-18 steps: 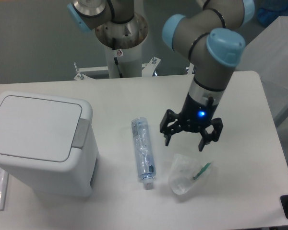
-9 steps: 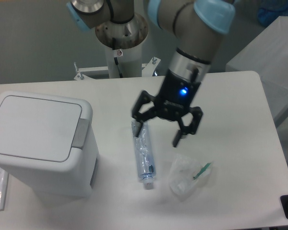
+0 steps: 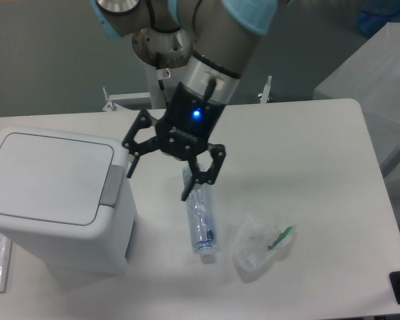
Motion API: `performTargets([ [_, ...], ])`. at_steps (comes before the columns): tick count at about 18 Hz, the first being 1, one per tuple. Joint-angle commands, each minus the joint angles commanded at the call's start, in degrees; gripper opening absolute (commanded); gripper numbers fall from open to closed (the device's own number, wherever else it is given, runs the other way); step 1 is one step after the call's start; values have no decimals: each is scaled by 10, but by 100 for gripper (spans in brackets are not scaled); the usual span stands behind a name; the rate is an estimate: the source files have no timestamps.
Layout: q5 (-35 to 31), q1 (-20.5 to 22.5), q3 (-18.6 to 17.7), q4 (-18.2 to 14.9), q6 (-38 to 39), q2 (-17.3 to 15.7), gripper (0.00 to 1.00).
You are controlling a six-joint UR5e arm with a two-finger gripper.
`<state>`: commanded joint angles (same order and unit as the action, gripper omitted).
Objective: Open the trash can
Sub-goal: 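Move the open gripper over the bottle toward the trash can lid, then lower the gripper finger onto the grey latch of the lid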
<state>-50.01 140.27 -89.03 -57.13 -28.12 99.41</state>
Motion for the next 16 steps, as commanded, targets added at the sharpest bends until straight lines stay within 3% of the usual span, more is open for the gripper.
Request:
performTargets([
  [16,-13,-19,-41,37,2,5,100],
])
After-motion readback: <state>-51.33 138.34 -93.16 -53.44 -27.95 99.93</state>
